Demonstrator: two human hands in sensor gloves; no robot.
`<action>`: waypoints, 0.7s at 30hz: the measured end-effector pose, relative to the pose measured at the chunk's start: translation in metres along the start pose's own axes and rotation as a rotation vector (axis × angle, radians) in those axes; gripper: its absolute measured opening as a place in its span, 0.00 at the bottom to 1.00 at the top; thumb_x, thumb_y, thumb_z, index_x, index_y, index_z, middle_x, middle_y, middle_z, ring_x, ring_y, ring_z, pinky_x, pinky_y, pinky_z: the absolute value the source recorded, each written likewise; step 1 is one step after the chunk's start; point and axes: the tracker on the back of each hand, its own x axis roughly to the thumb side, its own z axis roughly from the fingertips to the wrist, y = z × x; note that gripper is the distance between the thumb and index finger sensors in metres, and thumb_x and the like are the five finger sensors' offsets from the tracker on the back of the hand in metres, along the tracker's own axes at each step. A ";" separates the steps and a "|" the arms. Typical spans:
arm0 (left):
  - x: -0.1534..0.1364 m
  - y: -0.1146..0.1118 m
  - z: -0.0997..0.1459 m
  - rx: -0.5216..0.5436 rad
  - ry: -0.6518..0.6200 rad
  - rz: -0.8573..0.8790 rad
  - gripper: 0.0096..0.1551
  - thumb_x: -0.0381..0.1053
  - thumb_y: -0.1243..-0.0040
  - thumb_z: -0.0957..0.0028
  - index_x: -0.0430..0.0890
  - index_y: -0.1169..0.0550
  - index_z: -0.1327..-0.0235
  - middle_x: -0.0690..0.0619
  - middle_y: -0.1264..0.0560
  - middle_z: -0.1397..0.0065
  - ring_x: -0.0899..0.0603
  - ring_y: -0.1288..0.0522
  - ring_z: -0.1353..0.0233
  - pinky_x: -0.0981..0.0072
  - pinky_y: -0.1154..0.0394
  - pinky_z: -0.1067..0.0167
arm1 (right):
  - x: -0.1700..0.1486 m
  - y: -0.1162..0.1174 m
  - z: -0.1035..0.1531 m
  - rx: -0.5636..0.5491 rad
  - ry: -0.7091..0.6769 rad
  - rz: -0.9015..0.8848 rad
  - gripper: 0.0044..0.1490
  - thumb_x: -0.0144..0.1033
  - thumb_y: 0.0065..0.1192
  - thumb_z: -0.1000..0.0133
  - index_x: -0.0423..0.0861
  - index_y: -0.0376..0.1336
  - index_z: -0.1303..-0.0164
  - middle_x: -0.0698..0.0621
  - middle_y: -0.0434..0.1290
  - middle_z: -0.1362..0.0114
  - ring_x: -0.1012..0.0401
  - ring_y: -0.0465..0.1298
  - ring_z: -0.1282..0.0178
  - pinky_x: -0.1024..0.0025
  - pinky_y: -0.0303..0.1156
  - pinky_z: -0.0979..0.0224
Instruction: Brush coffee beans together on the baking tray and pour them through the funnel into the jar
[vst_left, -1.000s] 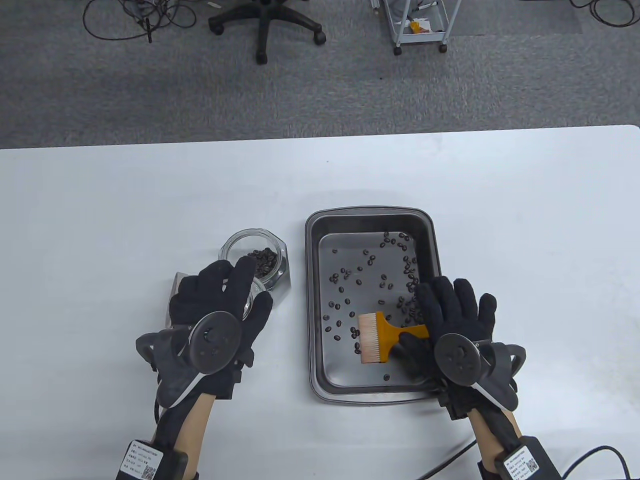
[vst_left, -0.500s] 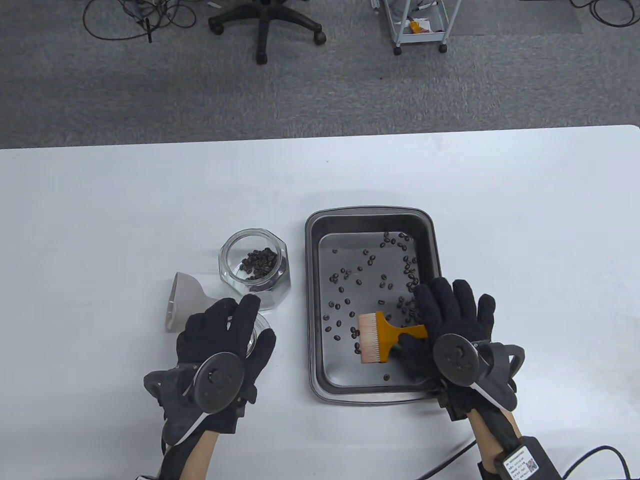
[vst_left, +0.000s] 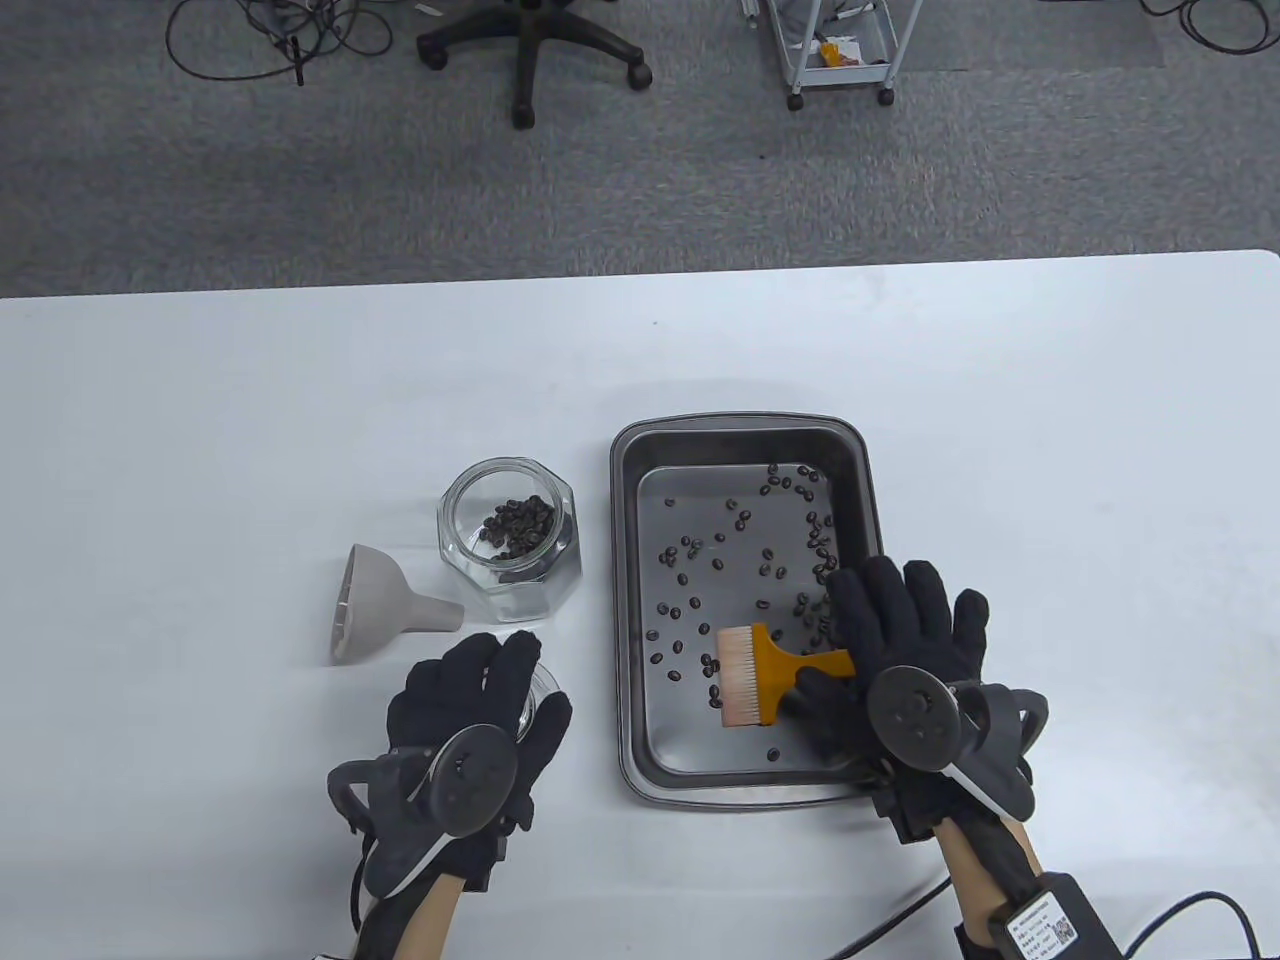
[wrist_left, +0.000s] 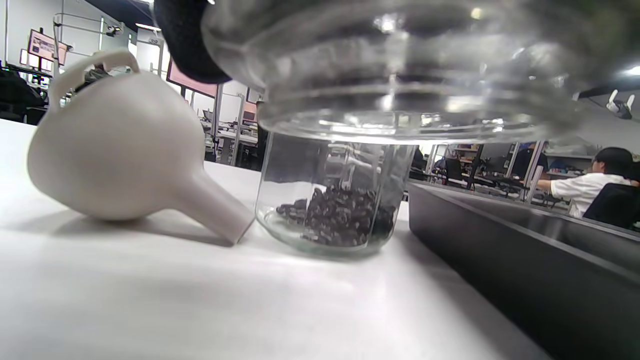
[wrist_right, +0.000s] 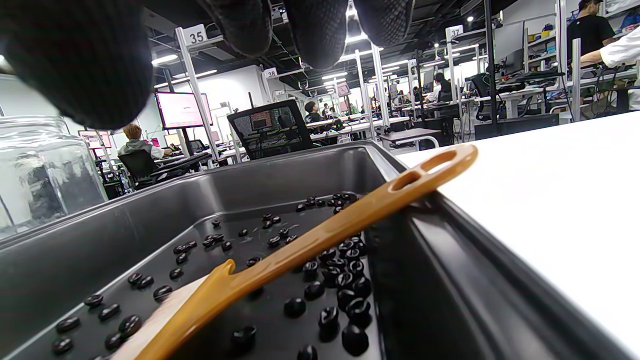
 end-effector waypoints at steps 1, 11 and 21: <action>0.001 -0.005 0.000 -0.012 -0.004 -0.008 0.40 0.81 0.44 0.54 0.67 0.34 0.28 0.59 0.31 0.22 0.43 0.28 0.32 0.48 0.28 0.30 | 0.000 0.000 0.000 -0.001 -0.001 0.000 0.55 0.72 0.66 0.56 0.63 0.49 0.21 0.51 0.55 0.12 0.46 0.52 0.12 0.34 0.44 0.18; 0.004 -0.045 -0.002 -0.124 -0.014 -0.043 0.43 0.81 0.46 0.54 0.64 0.38 0.29 0.60 0.31 0.23 0.44 0.28 0.33 0.50 0.27 0.31 | -0.004 -0.001 -0.001 0.008 0.012 -0.013 0.55 0.72 0.66 0.56 0.63 0.49 0.21 0.51 0.54 0.11 0.46 0.51 0.11 0.34 0.44 0.18; 0.007 -0.064 -0.007 -0.195 -0.020 -0.095 0.44 0.81 0.47 0.52 0.63 0.43 0.27 0.60 0.35 0.21 0.43 0.30 0.30 0.50 0.29 0.29 | -0.004 -0.002 -0.002 0.011 0.020 -0.015 0.55 0.72 0.66 0.56 0.63 0.49 0.21 0.51 0.55 0.11 0.46 0.51 0.11 0.34 0.44 0.18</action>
